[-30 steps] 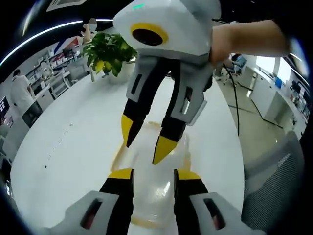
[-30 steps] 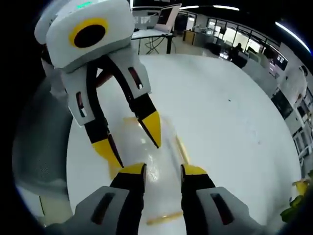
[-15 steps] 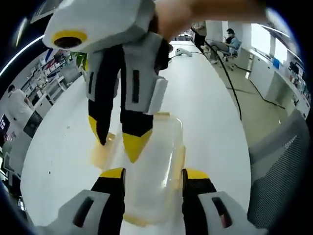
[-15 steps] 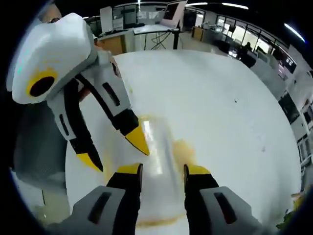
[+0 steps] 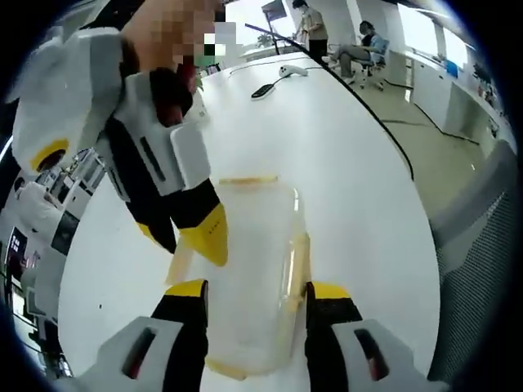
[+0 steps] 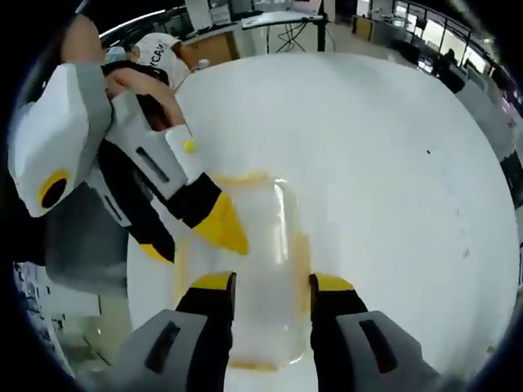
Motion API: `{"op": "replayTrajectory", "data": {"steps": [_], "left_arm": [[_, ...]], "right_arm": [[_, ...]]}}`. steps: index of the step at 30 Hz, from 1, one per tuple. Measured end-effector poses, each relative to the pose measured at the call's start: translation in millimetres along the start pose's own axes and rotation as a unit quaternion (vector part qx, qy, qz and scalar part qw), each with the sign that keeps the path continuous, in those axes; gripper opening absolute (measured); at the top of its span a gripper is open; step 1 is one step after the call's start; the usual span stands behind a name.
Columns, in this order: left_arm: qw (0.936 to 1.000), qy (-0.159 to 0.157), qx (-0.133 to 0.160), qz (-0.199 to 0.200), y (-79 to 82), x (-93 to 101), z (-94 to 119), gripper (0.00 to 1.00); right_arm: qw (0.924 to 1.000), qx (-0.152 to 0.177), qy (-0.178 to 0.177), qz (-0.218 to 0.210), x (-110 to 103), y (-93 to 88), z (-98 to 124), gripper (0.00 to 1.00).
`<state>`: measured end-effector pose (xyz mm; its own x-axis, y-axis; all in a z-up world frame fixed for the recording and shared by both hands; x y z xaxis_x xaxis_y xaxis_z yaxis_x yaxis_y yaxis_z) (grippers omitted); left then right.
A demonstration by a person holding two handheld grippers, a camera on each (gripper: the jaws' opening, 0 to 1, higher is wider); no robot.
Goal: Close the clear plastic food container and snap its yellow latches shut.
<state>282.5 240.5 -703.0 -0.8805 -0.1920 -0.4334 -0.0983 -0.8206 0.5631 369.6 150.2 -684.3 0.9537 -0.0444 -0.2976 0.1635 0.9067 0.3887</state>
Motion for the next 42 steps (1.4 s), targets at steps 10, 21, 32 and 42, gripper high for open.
{"op": "replayTrajectory", "data": {"steps": [10,21,32,42], "left_arm": [[1.0,0.0,-0.004,-0.009,1.2,0.4,0.2,0.38],[0.9998,0.001,-0.008,-0.019,2.4,-0.2,-1.0,0.36],[0.9998,0.003,-0.014,-0.014,2.6,1.0,-0.5,0.36],[0.9998,-0.019,-0.007,0.007,3.5,-6.2,1.6,0.37]], "right_arm": [[0.9964,-0.077,0.032,0.014,11.3,13.3,-5.5,0.33],[0.9947,-0.089,0.053,0.006,12.6,13.3,-1.9,0.31],[0.9934,-0.114,0.013,0.011,4.3,19.2,-0.2,0.33],[0.9978,-0.048,-0.041,0.019,-1.7,4.1,1.5,0.33]]}}
Point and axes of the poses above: the point that each gripper's makers call its tool centre point, and the gripper's own axes: z roughly backward along the fingers, x roughly to its right, y roughly out of its top, the point moved 10 cm from there along z, roughly backward along the fingers, and after that the axes turned 9 degrees about y, right-handed, at the moved point
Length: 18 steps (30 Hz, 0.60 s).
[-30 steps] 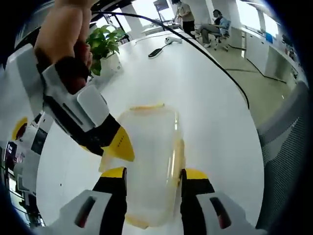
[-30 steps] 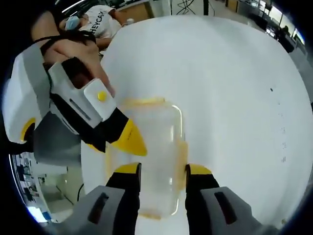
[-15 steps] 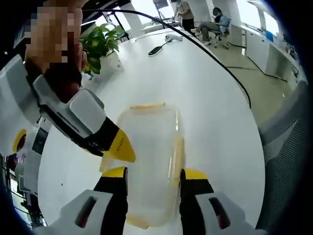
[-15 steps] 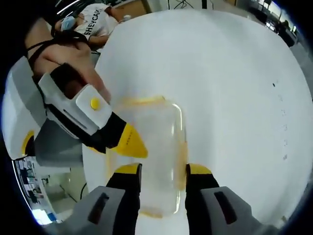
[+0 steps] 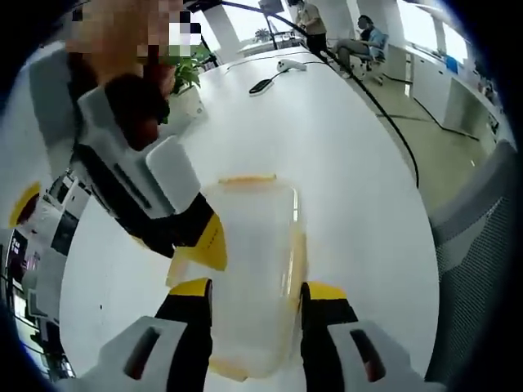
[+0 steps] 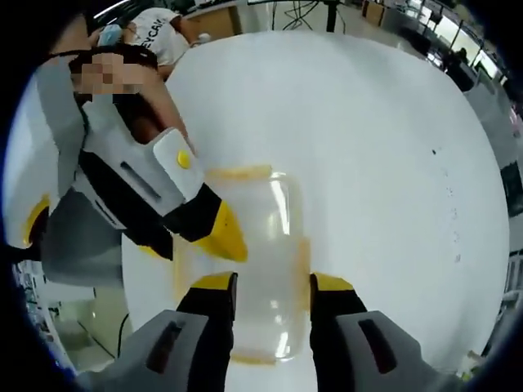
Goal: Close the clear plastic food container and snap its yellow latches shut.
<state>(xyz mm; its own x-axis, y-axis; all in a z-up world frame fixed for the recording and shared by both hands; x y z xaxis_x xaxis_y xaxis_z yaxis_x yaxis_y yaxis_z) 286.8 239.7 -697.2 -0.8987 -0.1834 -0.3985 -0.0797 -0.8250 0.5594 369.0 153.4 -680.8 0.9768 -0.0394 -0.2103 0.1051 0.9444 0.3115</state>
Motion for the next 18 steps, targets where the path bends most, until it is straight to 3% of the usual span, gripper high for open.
{"op": "replayTrajectory", "data": {"steps": [5,7,9,12,14,18], "left_arm": [[0.9993,-0.024,0.008,0.027,-2.3,-3.6,6.0,0.37],[0.9996,-0.005,0.02,0.02,-1.1,-1.9,8.4,0.44],[0.9994,-0.009,0.024,0.025,0.2,0.5,7.6,0.57],[0.9994,-0.018,0.019,0.024,-0.8,2.5,5.6,0.6],[0.9996,-0.005,0.017,0.022,-2.6,1.8,5.4,0.62],[0.9988,-0.006,0.025,0.043,-3.0,2.2,6.4,0.7]], "right_arm": [[0.999,0.033,-0.03,0.002,-9.7,-4.3,0.5,0.33],[0.9986,0.038,-0.033,0.017,-13.2,-5.5,-0.5,0.35],[0.9982,0.043,-0.036,0.018,-16.2,-6.0,0.0,0.39],[0.9961,0.08,-0.037,-0.003,-16.5,-5.9,1.2,0.41],[0.9944,0.097,-0.035,-0.025,-16.3,-7.4,2.0,0.42],[0.9947,0.094,-0.038,-0.02,-18.1,-12.3,2.8,0.43]]}}
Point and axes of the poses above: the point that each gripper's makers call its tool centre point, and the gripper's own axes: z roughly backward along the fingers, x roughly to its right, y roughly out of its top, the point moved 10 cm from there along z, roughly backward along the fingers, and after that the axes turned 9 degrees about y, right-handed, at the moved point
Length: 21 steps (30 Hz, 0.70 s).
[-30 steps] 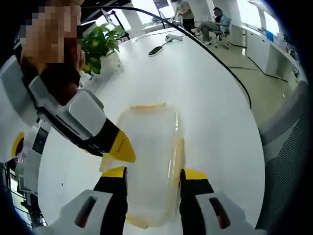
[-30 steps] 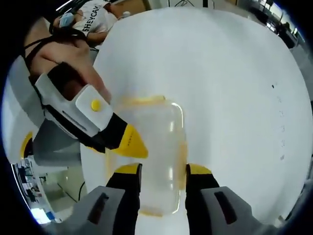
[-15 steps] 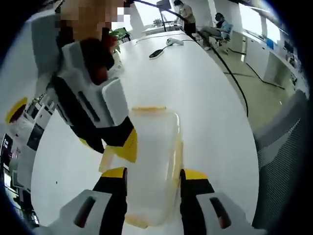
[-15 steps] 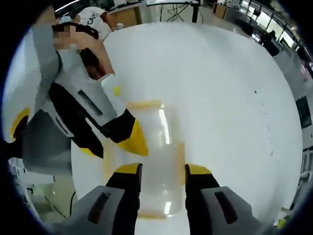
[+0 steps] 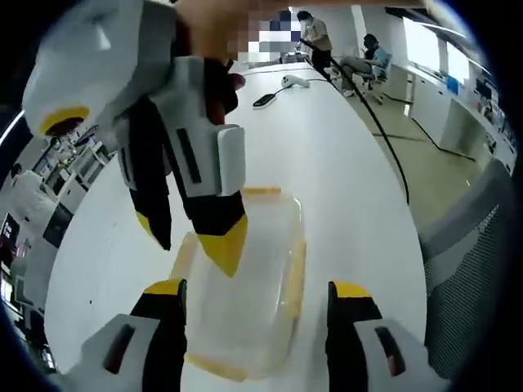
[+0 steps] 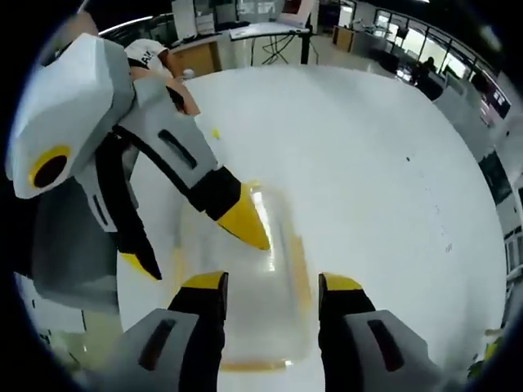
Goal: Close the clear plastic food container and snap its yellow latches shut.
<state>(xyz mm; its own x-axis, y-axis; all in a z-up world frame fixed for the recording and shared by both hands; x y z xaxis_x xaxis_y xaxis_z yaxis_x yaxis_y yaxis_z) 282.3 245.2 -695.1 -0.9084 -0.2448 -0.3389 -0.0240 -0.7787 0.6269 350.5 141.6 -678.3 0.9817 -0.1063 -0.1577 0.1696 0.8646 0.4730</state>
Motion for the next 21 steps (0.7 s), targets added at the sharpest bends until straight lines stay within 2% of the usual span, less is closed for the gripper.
{"op": "replayTrajectory", "data": {"steps": [2,6,9,12,15,19,21], "left_arm": [[0.9999,-0.014,-0.003,-0.003,-1.8,-0.1,-0.9,0.71],[0.9998,-0.02,-0.009,0.002,-5.6,-3.7,-0.6,0.75],[0.9993,-0.028,-0.013,0.02,-8.6,-6.4,0.0,0.84],[0.9995,-0.023,0.0,0.021,-6.1,-11.7,1.7,0.88],[0.9992,-0.021,0.016,0.03,-2.7,-17.2,0.9,0.9],[0.999,-0.034,0.007,0.03,-3.6,-18.8,-1.0,0.85],[0.9992,-0.034,0.004,0.021,-4.7,-20.1,-1.1,0.86]], "right_arm": [[1.0,0.003,-0.005,0.005,-2.6,-2.4,1.5,0.46],[0.9999,0.013,-0.002,0.006,-9.9,-5.2,3.6,0.54],[0.9989,0.046,0.003,0.0,-15.9,-5.8,5.4,0.62],[0.9987,0.05,0.006,0.006,-20.5,-10.2,6.3,0.65],[0.9989,0.044,0.004,0.014,-23.4,-15.4,4.9,0.72],[0.9995,0.027,0.007,0.015,-27.0,-23.1,4.9,0.74],[0.9996,0.024,0.007,0.016,-27.9,-25.2,5.2,0.74]]}}
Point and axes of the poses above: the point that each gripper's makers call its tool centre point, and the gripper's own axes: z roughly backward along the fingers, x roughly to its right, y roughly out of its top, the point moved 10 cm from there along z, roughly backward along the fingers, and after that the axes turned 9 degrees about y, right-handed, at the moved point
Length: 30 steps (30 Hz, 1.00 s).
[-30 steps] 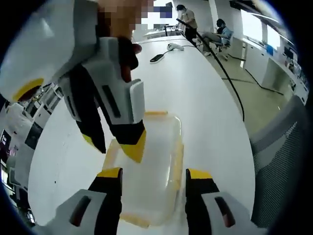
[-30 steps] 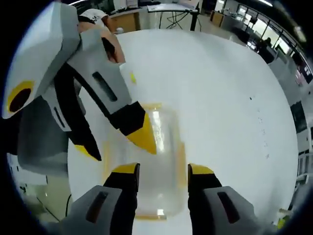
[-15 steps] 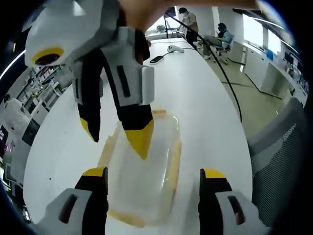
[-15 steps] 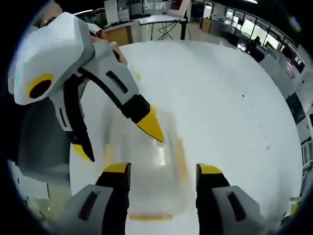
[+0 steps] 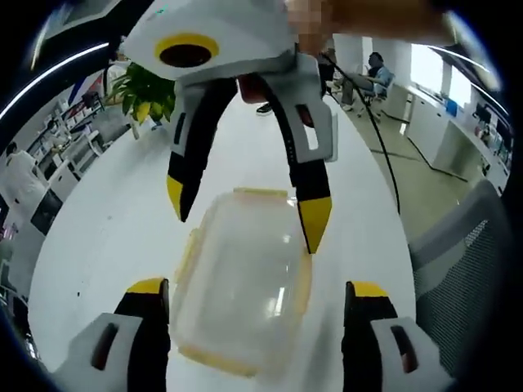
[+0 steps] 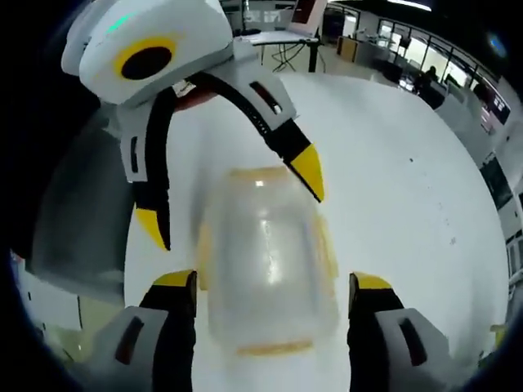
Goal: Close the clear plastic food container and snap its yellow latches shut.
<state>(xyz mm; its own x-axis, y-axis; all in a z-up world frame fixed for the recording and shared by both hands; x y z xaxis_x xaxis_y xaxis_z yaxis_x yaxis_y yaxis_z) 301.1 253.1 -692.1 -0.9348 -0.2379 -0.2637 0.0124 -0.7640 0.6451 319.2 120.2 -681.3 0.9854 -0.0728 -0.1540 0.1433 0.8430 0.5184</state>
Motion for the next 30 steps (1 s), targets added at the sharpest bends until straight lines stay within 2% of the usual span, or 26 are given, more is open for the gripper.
{"op": "replayTrajectory", "data": {"steps": [6,10,16,22,25,27,29,30], "left_arm": [[0.9996,-0.009,-0.025,-0.012,-5.6,-5.8,-3.8,0.86],[0.9988,-0.016,-0.046,-0.001,-10.4,-10.6,-6.7,0.85],[0.998,-0.027,-0.055,-0.015,-14.5,-14.4,-12.6,0.81],[0.9965,-0.032,-0.066,-0.041,-17.7,-15.1,-14.7,0.8],[0.9965,-0.03,-0.069,-0.038,-18.0,-15.0,-16.1,0.79],[0.9956,-0.025,-0.074,-0.053,-19.4,-14.6,-18.2,0.78],[0.9928,-0.014,-0.08,-0.088,-20.6,-17.0,-19.1,0.75],[0.994,-0.02,-0.078,-0.075,-21.0,-14.4,-20.0,0.75]], "right_arm": [[0.9995,-0.03,-0.004,0.013,-1.0,-7.6,-0.4,0.74],[0.998,-0.055,-0.008,0.03,0.0,-13.8,-4.0,0.74],[0.9949,-0.091,-0.014,0.041,0.7,-23.5,-8.2,0.73],[0.9917,-0.112,-0.021,0.059,1.0,-28.5,-10.7,0.74],[0.9901,-0.121,-0.024,0.067,0.7,-28.1,-13.1,0.73],[0.9889,-0.126,-0.025,0.074,1.2,-29.6,-14.7,0.74],[0.9887,-0.126,-0.026,0.076,1.5,-30.0,-15.1,0.74],[0.9888,-0.126,-0.026,0.076,1.6,-30.0,-15.0,0.74]]}}
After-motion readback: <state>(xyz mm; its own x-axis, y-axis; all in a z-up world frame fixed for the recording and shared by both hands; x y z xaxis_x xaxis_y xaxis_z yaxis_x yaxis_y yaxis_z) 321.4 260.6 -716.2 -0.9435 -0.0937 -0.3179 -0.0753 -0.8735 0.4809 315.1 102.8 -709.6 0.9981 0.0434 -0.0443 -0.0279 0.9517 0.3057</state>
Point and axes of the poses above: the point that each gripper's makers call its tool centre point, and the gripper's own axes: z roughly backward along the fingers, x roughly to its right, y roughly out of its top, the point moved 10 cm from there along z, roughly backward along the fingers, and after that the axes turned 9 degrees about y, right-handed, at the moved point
